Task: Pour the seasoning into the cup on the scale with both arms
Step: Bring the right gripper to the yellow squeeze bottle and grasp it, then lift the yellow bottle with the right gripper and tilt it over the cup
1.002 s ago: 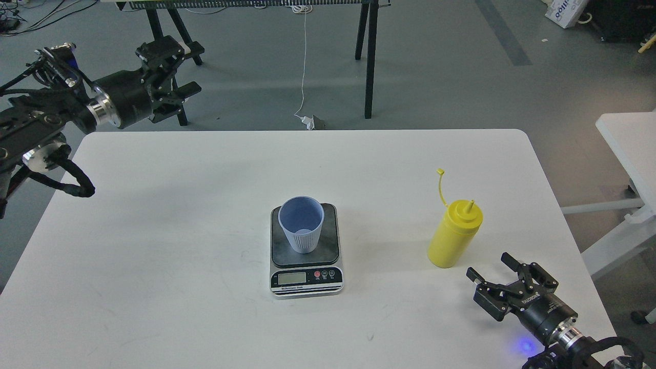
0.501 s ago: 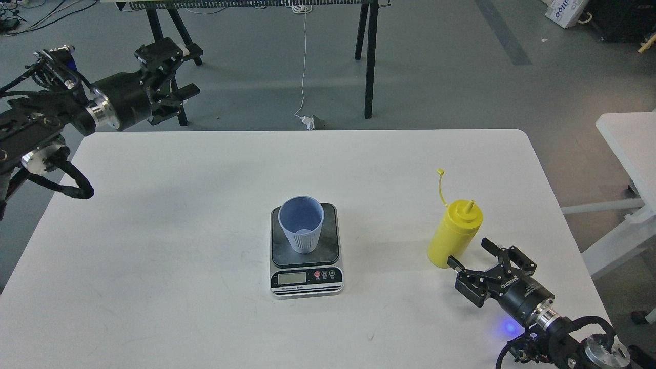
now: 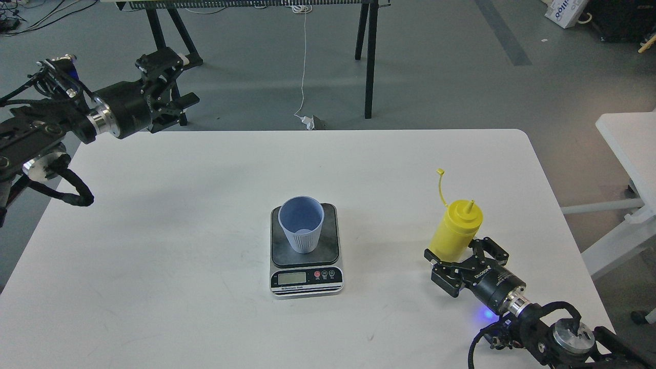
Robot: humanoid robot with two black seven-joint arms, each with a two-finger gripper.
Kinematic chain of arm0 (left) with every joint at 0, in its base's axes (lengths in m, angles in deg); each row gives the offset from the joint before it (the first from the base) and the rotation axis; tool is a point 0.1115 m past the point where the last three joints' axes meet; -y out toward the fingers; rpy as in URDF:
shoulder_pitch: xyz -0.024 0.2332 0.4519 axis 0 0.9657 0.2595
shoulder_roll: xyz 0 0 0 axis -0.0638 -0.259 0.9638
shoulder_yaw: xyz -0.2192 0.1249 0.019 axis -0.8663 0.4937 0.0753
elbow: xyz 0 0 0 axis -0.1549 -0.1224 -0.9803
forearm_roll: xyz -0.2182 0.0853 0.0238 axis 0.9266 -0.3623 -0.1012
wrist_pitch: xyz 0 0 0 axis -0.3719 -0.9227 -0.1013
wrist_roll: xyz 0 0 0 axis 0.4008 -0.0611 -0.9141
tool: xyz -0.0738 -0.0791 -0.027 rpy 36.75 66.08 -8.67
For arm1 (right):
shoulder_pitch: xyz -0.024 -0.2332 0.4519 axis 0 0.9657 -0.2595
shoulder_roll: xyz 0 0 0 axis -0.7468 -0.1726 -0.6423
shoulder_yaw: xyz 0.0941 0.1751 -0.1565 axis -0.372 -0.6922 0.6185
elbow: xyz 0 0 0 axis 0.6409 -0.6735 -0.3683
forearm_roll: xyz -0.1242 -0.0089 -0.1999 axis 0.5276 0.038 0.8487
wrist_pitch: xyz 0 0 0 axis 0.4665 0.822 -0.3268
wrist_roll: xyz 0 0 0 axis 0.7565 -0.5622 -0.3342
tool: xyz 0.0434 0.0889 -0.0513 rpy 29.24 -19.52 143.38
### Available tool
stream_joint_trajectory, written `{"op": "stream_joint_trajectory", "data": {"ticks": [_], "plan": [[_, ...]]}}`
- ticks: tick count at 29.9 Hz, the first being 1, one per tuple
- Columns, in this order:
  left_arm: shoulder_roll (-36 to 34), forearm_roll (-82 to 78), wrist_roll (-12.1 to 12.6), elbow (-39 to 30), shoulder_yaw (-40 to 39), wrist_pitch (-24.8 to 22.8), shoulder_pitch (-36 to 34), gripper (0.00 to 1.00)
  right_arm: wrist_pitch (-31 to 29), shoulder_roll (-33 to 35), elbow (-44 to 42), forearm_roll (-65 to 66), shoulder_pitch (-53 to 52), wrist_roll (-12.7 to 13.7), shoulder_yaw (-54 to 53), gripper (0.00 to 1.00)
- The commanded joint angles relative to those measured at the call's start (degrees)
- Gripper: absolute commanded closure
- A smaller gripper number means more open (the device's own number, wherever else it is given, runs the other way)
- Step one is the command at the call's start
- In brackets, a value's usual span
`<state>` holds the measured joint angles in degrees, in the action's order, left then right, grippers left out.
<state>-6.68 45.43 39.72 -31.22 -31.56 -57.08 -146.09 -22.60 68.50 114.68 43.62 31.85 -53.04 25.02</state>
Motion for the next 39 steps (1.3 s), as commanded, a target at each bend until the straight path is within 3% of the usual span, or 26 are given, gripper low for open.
{"op": "stream_joint_trajectory", "data": {"ticks": [1,6,14,20,25,31,39], "plan": [[0.0,0.0,0.0,0.0,0.0,0.0,0.2,0.03,0.0,-0.5,-0.3,0.5,-0.8,0.0,0.0,0.76],[0.0,0.1,0.0,0.0,-0.1,0.0,0.6,0.03,0.0,-1.1,-0.4,4.4,-4.6,0.0,0.0,0.94],[-1.5,0.1,0.0,0.0,-0.7,0.0,0.6,0.03,0.0,1.6,-0.1,25.6,-27.9,-0.1,-0.1,0.98],[-1.6,0.1,0.0,0.0,-1.0,0.0,0.6,0.03,16.5,-2.4,0.3,50.8,-43.4,-1.3,2.1,0.98],[-1.6,0.0,0.0,0.0,-1.3,0.0,0.6,0.03,24.4,-10.5,0.8,65.8,-48.5,-2.9,7.1,0.98],[-1.7,0.0,0.0,0.0,-1.4,0.0,0.6,0.03,31.0,-12.5,0.7,73.7,-50.6,-6.0,14.8,0.98],[-2.5,0.0,0.0,0.0,-1.4,0.0,0.7,0.02,33.4,-12.5,0.7,74.3,-52.4,-6.3,23.3,0.98]]}}
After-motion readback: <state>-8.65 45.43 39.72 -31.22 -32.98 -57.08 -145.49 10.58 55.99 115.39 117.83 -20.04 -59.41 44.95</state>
